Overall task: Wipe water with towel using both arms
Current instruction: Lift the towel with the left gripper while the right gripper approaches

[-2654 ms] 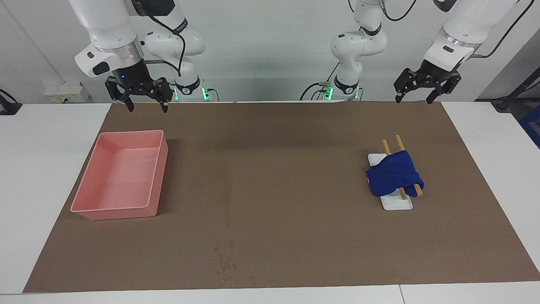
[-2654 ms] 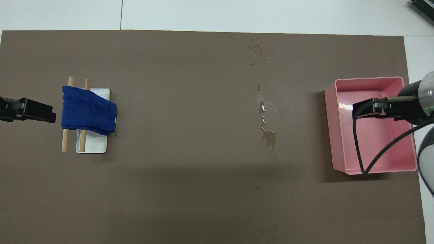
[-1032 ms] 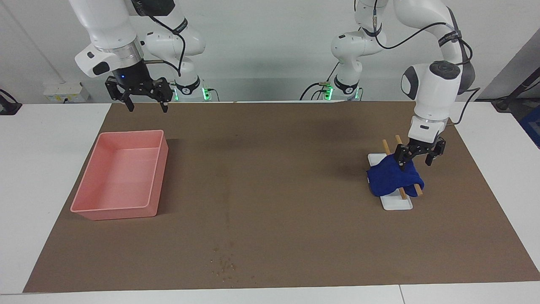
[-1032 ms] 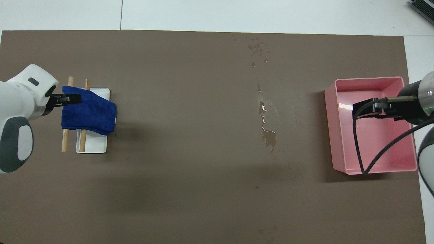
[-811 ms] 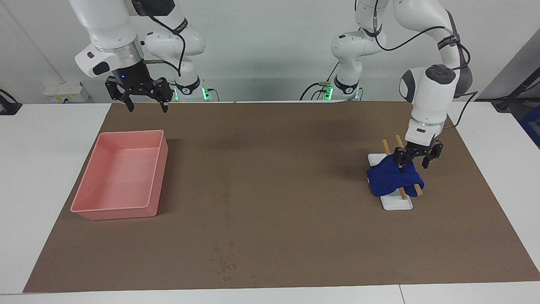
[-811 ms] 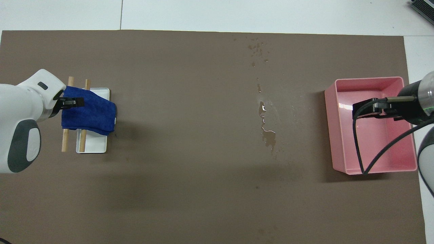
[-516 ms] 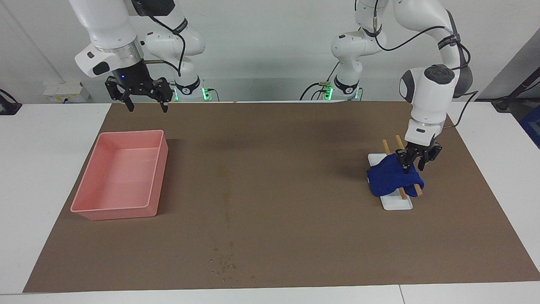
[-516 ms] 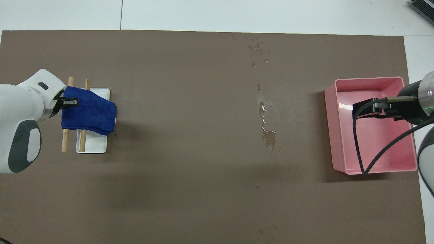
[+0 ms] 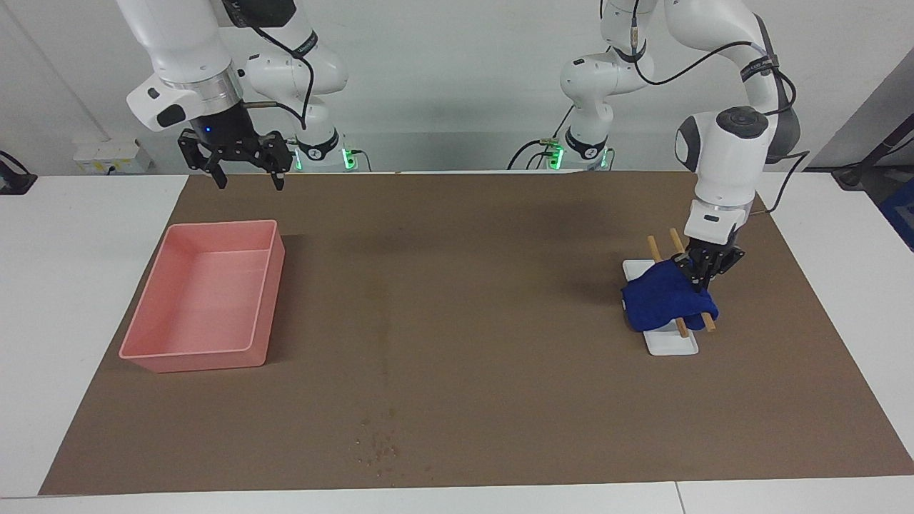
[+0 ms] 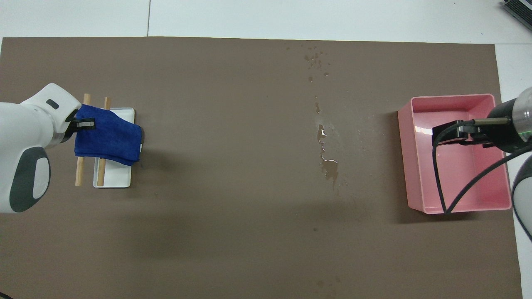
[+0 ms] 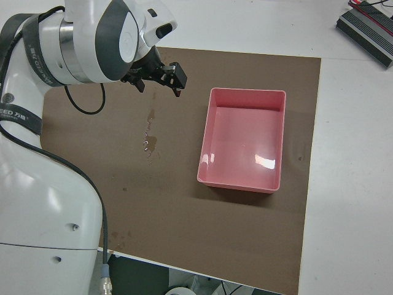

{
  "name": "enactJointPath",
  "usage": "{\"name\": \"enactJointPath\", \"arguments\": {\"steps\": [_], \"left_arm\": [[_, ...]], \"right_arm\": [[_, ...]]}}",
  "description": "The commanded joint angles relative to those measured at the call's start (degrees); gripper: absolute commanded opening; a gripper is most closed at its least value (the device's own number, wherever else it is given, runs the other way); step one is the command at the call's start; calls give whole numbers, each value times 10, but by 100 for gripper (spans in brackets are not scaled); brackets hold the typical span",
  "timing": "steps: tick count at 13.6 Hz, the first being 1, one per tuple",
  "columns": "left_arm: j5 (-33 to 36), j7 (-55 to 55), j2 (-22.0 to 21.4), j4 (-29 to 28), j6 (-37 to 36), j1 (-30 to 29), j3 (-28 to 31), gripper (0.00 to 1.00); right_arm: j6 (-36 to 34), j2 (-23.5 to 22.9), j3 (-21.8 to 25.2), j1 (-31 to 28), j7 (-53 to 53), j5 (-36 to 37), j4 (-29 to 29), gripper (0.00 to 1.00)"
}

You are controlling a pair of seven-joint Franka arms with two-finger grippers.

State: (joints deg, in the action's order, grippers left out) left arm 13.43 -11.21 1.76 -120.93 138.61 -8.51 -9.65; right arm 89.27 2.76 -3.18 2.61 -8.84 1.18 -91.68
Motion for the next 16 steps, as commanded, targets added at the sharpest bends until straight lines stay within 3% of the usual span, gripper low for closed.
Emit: {"name": "enactJointPath", "arguments": {"steps": [1,2,5,7,9,13,16], "left_arm": [[10,-14,6,33,-45,2,2,0],[0,-15,6,62,-87,2,1,0],[-162,-22,1,142,-182,-5,3,0],[-255,-151,-10,170,-227,-7,7,0],[-287,-263,-18,179,-230,2,-1,0],[-429,-494,-44,183,-222,9,-61,0],[-468,-647,-46,183,-184,9,-127,0]], "right_arm": [[-8,7,2,-3,14,-2,-3,100],[-8,7,2,-3,14,-2,-3,100],[-8,7,2,-3,14,-2,-3,100],[-8,7,2,-3,14,-2,-3,100],[-9,7,2,-3,15,-2,-3,100],[0,11,0,-1,-6,-13,-11,100],[26,8,-2,5,-148,-86,-11,100]]}}
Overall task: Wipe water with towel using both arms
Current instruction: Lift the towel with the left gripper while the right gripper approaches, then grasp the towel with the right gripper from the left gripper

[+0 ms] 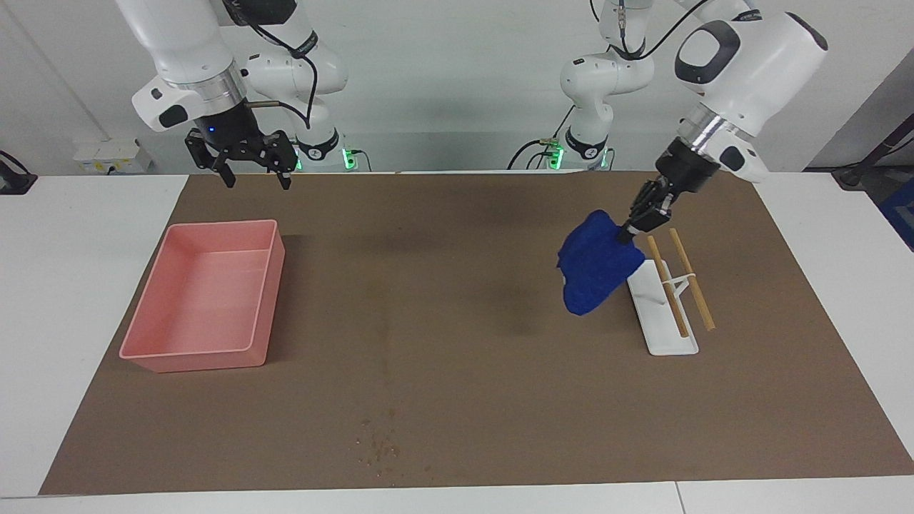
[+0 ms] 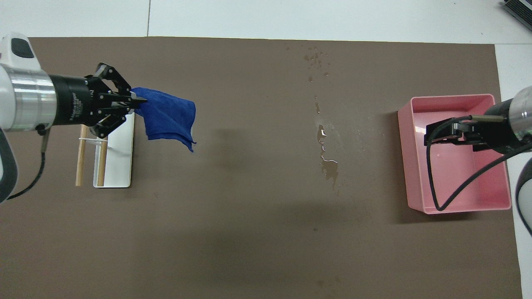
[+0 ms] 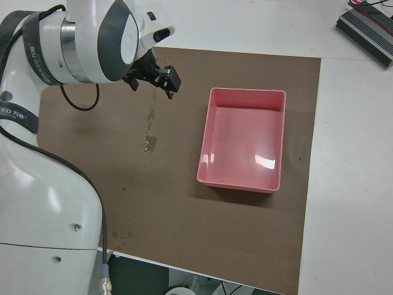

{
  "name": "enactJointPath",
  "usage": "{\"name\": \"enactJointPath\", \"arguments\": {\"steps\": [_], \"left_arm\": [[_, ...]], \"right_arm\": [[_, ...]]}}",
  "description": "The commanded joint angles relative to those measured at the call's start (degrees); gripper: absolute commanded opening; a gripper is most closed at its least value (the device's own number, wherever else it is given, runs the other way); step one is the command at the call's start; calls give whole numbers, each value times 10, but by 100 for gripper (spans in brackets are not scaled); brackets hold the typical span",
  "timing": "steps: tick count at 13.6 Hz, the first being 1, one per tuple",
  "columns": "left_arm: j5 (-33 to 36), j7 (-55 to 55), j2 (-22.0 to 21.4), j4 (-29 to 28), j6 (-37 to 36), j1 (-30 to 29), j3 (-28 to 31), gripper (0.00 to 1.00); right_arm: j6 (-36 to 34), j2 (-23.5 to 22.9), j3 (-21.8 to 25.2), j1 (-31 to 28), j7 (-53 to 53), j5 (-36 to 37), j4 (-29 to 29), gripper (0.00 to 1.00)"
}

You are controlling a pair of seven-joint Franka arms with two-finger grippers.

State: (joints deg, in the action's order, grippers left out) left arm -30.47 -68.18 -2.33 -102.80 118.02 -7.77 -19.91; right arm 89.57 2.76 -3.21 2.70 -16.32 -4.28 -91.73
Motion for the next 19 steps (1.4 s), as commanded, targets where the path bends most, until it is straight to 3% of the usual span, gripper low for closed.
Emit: {"name": "enactJointPath", "arguments": {"steps": [1,4,9,14,19], "left_arm": [[-38,-113,-4,1,38,2,-49,0],[-70,-217,-3,-6,97,41,-72,0],[-118,-358,1,-14,199,92,-72,0],[-119,-446,6,-14,258,136,-72,0],[-119,-471,3,-14,262,187,-72,0]], "right_arm": [[32,6,-6,8,-112,-40,-9,100],[59,3,-6,37,-237,-102,-9,100],[158,-14,-6,89,-558,-195,-6,100],[205,-38,-7,109,-634,-217,-3,95],[256,-53,-7,133,-696,-228,-2,93]]}}
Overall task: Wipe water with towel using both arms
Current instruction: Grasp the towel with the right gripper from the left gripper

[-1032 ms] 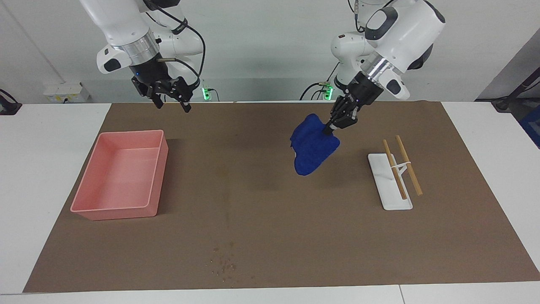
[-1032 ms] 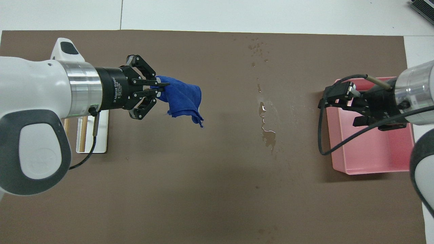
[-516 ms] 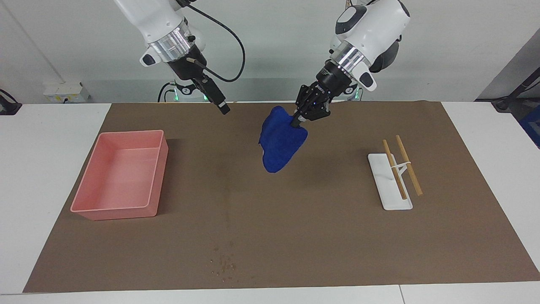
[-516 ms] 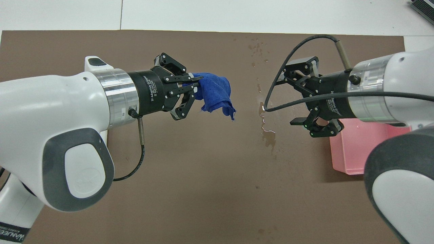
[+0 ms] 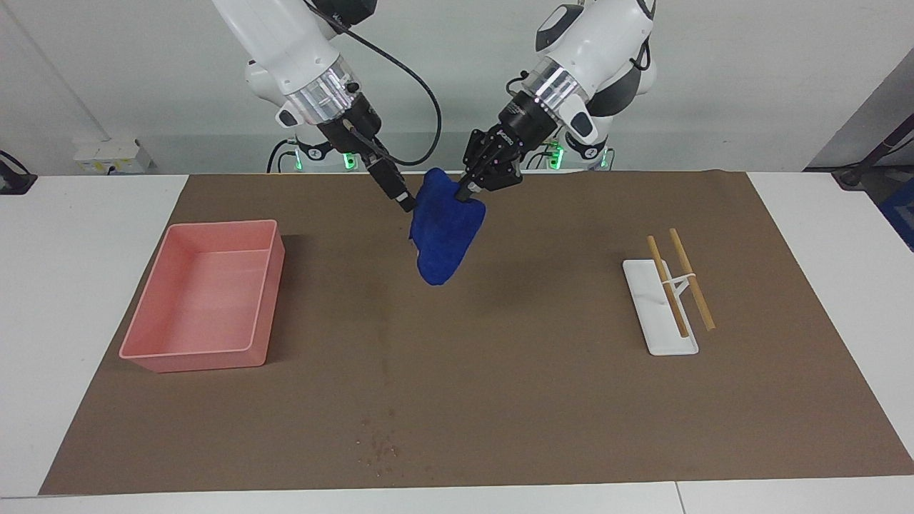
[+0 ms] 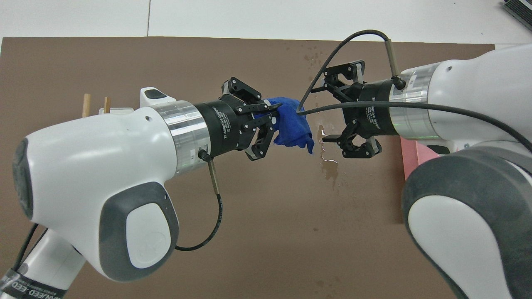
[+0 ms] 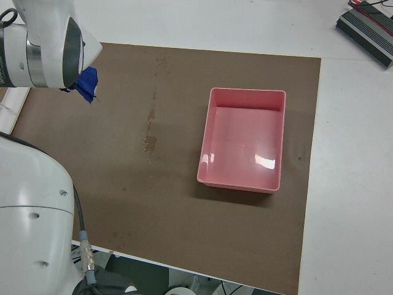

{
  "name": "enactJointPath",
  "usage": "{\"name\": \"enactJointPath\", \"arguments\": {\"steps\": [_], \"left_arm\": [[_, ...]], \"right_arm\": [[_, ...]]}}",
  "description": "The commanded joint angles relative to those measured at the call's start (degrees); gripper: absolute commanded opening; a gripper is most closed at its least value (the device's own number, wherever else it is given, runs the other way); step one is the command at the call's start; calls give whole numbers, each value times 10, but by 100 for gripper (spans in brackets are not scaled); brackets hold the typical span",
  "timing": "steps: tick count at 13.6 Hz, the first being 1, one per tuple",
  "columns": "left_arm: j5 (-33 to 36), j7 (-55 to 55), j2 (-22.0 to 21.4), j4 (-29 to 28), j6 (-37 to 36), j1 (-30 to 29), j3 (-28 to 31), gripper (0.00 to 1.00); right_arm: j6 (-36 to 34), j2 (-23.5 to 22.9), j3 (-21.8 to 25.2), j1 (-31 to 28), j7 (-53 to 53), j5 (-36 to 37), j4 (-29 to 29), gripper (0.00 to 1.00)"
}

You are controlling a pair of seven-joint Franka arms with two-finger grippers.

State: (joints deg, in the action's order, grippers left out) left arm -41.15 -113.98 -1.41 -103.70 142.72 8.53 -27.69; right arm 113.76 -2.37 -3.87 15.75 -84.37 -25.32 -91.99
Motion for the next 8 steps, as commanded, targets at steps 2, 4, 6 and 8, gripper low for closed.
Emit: {"name": "enactJointPath", "arguments": {"steps": [2,4,6,8], "left_arm": [[-11,-24,-10,-8,14,39,6,0],[-11,-31,-15,-7,16,46,6,0],[-11,-36,-22,-5,17,47,6,0],[-11,-35,-23,-7,17,47,6,0]], "right_arm": [[13,-2,1,12,-19,-18,-1,93],[-23,-2,1,10,-25,-18,0,94],[-45,3,1,10,-25,-10,-5,95],[-50,4,1,10,-9,-8,-7,98]]}}
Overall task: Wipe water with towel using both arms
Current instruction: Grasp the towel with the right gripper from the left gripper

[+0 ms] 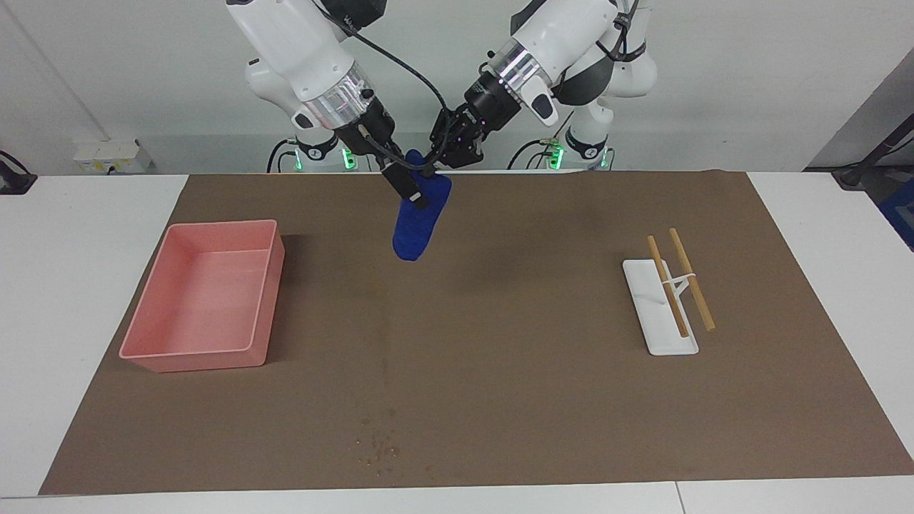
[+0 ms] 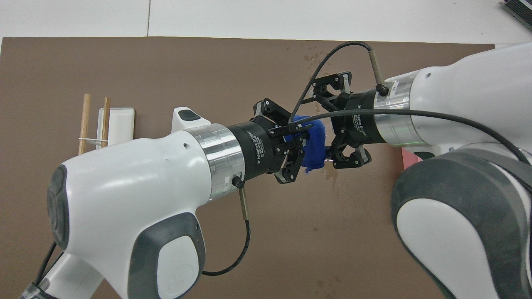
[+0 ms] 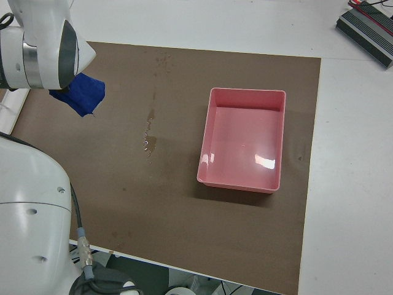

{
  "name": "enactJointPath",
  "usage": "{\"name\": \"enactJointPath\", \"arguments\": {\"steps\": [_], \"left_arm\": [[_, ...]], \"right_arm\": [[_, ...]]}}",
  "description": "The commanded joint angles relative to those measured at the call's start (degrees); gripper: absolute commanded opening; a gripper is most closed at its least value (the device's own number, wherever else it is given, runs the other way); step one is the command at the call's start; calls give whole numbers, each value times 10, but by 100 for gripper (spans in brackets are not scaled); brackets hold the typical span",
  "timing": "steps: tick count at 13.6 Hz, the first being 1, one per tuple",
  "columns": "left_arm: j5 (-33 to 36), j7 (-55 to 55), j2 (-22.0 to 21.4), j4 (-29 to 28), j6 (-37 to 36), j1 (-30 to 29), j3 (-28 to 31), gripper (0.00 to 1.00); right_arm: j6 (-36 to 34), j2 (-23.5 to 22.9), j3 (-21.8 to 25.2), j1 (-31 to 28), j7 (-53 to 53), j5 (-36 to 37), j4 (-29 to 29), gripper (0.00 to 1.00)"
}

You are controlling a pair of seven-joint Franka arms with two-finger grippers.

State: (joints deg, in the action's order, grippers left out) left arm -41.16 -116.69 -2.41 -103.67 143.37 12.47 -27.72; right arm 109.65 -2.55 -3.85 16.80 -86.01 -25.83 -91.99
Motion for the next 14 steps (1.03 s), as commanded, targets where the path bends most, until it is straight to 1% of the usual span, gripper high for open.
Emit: {"name": "enactJointPath", "arguments": {"steps": [1,2,3,4,5,6,7,12,14], "left_arm": [[-11,-8,-13,-7,10,8,7,0],[-11,-8,-13,-7,10,8,7,0],[-11,-7,-13,-7,10,8,7,0],[-11,-7,-13,-7,11,8,7,0],[-11,-7,-13,-7,13,8,7,0],[-11,-7,-13,-7,14,8,7,0],[-10,-6,-13,-8,14,8,7,0],[-10,-1,-13,-8,14,8,7,0],[-10,-1,-13,-8,14,8,7,0]], "right_arm": [[-11,6,1,0,22,-2,-7,98],[-12,7,1,0,30,-2,-7,98],[-12,7,1,-1,31,-2,-7,93],[-12,7,1,0,31,-2,-7,76],[-13,7,1,0,31,-2,-7,52],[-15,8,1,-1,34,-2,-8,22],[-23,8,1,-1,38,-2,-7,0],[-32,9,1,-5,44,-2,-6,0],[-29,9,2,-7,72,12,-6,0]]}}
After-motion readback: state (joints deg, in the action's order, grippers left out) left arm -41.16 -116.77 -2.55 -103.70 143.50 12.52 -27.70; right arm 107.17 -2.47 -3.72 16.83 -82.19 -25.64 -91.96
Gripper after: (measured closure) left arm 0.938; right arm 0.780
